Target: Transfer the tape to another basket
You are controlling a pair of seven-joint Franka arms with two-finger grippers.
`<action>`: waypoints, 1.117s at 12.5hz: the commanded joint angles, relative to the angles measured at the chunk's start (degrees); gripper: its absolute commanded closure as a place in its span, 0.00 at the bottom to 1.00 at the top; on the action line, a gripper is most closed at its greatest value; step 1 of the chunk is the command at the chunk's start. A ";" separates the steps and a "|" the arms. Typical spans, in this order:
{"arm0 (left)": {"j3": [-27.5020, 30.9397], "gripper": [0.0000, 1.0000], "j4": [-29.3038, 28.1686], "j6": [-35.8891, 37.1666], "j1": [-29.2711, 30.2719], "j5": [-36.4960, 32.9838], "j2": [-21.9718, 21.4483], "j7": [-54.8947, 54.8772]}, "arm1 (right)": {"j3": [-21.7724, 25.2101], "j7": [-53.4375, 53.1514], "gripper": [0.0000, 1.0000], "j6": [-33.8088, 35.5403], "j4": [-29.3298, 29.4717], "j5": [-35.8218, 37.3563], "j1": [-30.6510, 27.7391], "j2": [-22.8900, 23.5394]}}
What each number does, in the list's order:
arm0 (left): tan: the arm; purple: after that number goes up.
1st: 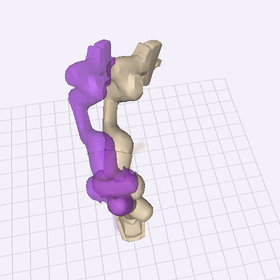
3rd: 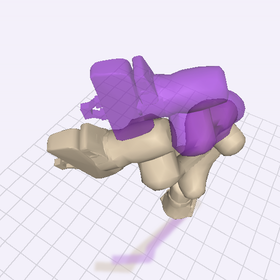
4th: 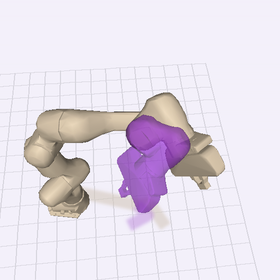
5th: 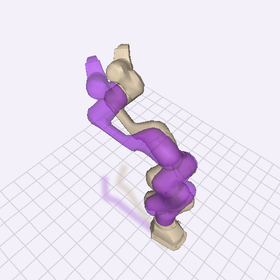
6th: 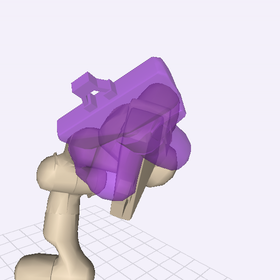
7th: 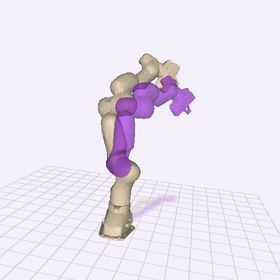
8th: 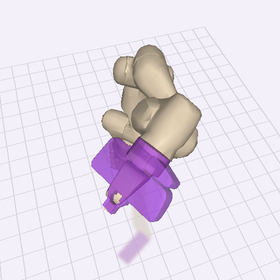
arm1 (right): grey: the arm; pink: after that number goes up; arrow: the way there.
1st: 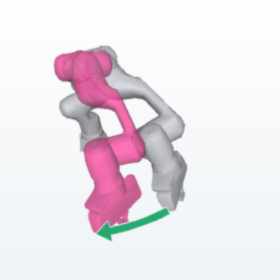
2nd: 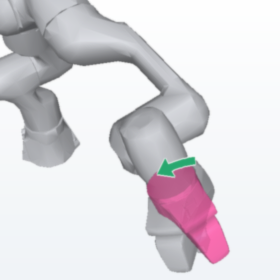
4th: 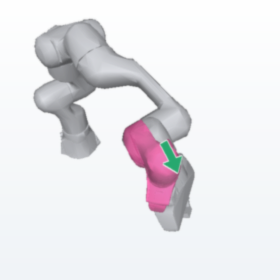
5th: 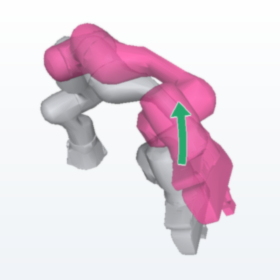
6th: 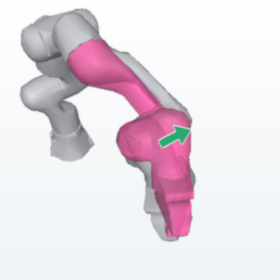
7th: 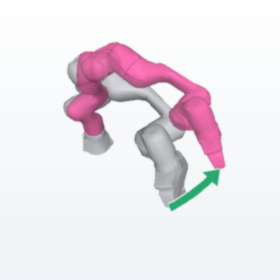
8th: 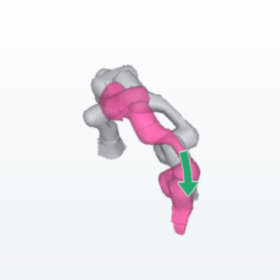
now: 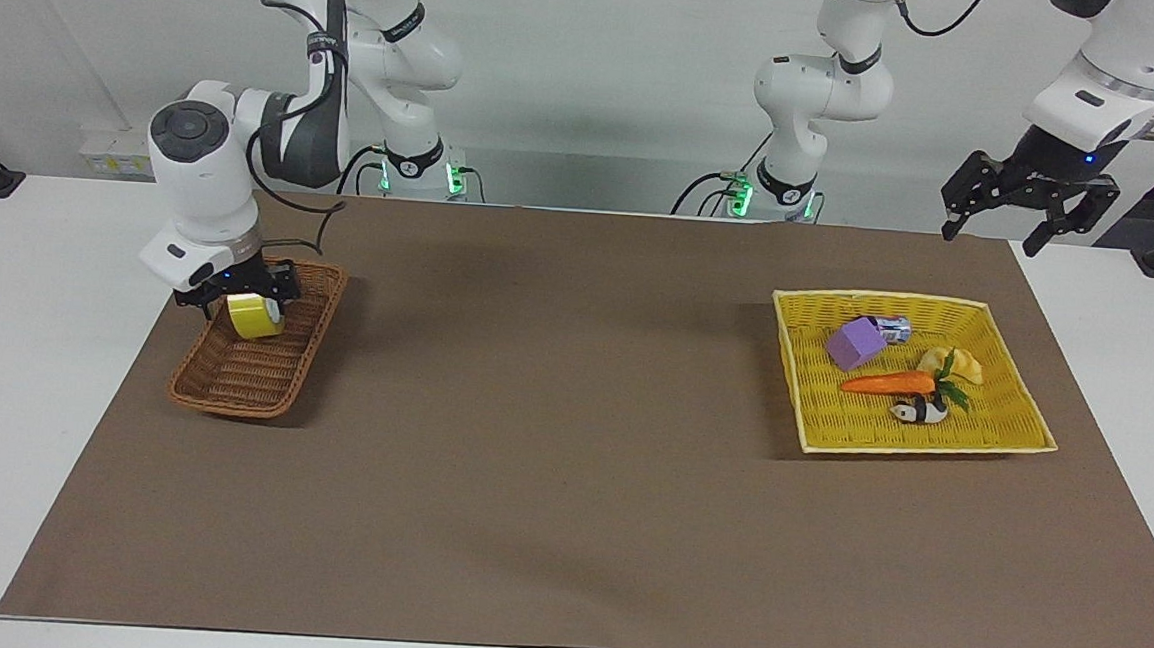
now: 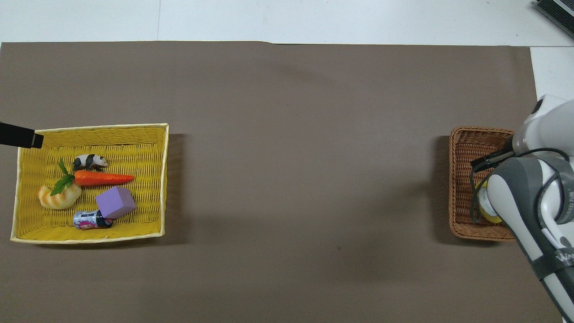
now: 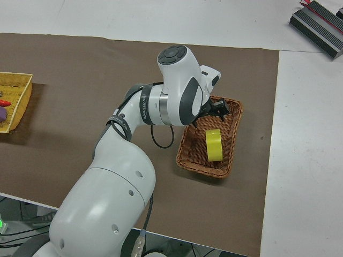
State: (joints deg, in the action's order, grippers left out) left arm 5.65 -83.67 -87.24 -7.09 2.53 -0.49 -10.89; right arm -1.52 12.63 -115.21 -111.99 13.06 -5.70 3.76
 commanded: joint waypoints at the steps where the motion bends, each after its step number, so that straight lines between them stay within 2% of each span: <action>1: -0.47 0.00 -0.80 0.41 0.50 -0.77 -1.00 -0.01 | -1.02 -5.83 0.00 5.50 5.89 -5.22 0.78 0.37; 3: -0.47 0.00 -0.80 0.41 0.50 -0.77 -1.00 -0.10 | -1.72 -8.05 0.00 9.46 9.06 -6.20 0.78 -0.15; 5: -0.47 0.00 -0.80 0.41 0.50 -0.77 -1.00 -0.10 | -1.56 -8.50 0.00 10.97 9.69 -9.97 0.43 -2.52; 7: -0.47 0.00 -0.80 0.41 0.50 -0.77 -1.00 -0.01 | -1.82 -9.11 0.00 14.47 11.78 -10.08 0.43 -3.75; 10: -0.47 0.00 -0.80 0.41 0.50 -0.77 -1.00 -0.01 | -1.91 -12.01 0.00 22.46 19.86 -10.34 0.78 -2.79; 14: -0.47 0.00 -0.80 0.41 0.50 -0.77 -1.00 -0.01 | -1.73 -13.41 0.00 28.11 22.26 -13.15 0.60 -3.14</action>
State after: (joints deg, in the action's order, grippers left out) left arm 5.65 -83.67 -87.24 -7.09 2.53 -0.52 -10.89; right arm -3.05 1.30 -89.02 -91.15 1.80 -4.59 -0.04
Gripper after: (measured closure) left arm 0.000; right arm 0.000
